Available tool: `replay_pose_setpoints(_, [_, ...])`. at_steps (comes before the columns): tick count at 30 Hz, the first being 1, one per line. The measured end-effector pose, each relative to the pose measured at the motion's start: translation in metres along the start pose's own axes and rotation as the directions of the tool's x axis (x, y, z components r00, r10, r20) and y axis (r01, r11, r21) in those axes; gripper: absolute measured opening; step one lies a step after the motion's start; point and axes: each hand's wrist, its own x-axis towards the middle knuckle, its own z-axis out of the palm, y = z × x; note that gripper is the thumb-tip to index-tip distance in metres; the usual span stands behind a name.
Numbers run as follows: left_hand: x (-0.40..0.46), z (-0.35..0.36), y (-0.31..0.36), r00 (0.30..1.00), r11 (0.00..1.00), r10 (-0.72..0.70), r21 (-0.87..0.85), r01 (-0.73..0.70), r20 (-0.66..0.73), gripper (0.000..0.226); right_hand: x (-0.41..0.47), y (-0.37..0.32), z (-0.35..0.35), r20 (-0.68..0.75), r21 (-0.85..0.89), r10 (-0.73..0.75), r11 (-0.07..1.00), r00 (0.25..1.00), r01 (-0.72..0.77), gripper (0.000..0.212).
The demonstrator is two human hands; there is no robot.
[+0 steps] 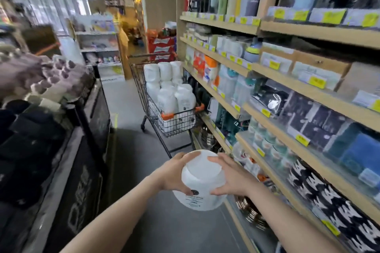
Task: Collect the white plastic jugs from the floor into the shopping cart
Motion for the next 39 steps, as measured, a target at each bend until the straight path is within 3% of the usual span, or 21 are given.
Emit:
replay_pose_setpoints(11, [0.129, -0.074, -0.147, 0.996, 0.995, -0.086, -0.054, 0.084, -0.036, 0.118, 0.229, -0.003, -0.031, 0.036, -0.052, -0.096, 0.994, 0.995, 0.098, 0.097])
replay_pose_setpoints(23, [0.306, -0.202, -0.315, 0.996, 0.997, 0.076, -0.022, -0.075, 0.052, 0.12, 0.473, -0.024, -0.066, -0.126, 0.072, -0.024, 0.997, 0.992, 0.033, 0.098])
replay_pose_setpoints(30, [0.424, -0.237, -0.381, 0.995, 0.994, 0.08, -0.081, -0.075, 0.061, 0.13, 0.601, 0.01, -0.092, -0.2, 0.125, -0.014, 0.991, 0.98, 0.039, 0.093])
replay_pose_setpoints(34, [0.502, -0.258, -0.412, 0.995, 0.993, 0.079, -0.091, -0.074, 0.057, 0.129, 0.68, 0.041, -0.116, -0.24, 0.174, -0.042, 0.981, 0.97, 0.086, 0.089])
replay_pose_setpoints(39, [0.601, -0.296, -0.442, 0.998, 0.988, 0.056, -0.142, -0.056, -0.004, 0.123, 0.767, 0.07, -0.161, -0.339, 0.303, 0.025, 0.949, 0.94, 0.084, 0.081])
